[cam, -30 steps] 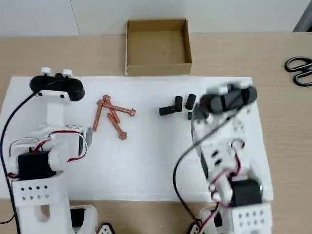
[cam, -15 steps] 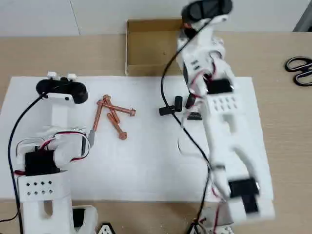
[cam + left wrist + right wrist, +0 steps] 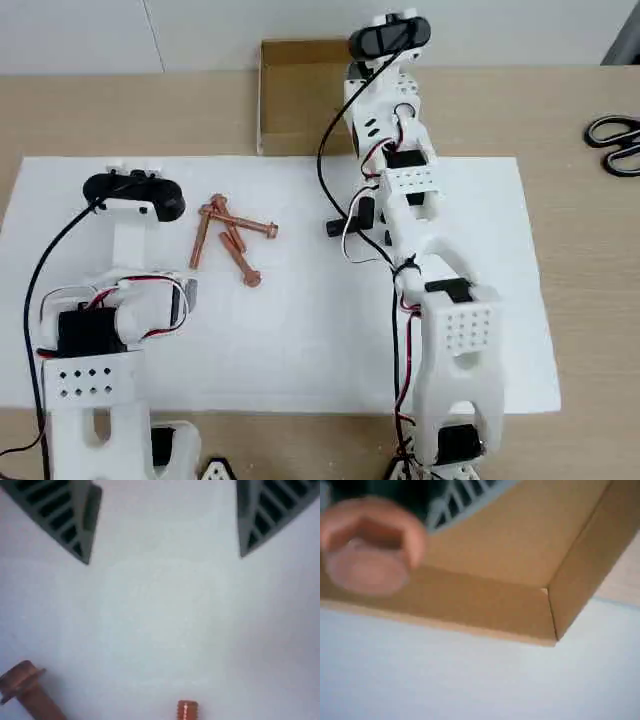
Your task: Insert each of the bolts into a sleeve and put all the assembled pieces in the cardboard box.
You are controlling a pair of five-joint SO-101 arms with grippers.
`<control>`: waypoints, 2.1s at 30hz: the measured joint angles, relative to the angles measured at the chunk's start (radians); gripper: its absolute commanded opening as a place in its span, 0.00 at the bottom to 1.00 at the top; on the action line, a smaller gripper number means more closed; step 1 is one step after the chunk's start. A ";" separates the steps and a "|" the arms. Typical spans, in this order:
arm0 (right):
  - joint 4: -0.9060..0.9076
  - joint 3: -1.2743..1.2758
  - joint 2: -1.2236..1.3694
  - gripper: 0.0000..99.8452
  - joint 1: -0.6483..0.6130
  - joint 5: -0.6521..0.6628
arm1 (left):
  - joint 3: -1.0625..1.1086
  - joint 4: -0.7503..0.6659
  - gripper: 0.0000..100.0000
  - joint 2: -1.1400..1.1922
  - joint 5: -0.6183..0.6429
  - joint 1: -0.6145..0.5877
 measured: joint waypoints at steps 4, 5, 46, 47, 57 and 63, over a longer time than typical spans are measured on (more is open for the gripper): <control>-0.002 -0.097 0.110 0.01 -0.008 0.000 | 0.005 0.000 0.18 0.000 0.000 0.000; -0.002 -0.112 0.129 0.01 -0.008 0.000 | 0.005 0.000 0.18 0.000 0.000 0.000; 0.795 -0.163 -0.390 0.26 -0.002 0.000 | 0.005 0.000 0.18 0.000 0.000 0.000; 0.850 -0.163 -0.420 0.26 -0.002 0.000 | 0.005 0.000 0.18 0.000 0.000 0.000; 1.392 -0.163 -0.632 0.26 -0.006 0.000 | 0.005 -0.003 0.18 0.000 0.000 0.000; 1.645 -0.158 -0.684 0.26 -0.049 0.000 | 0.005 -0.003 0.18 0.000 0.000 0.000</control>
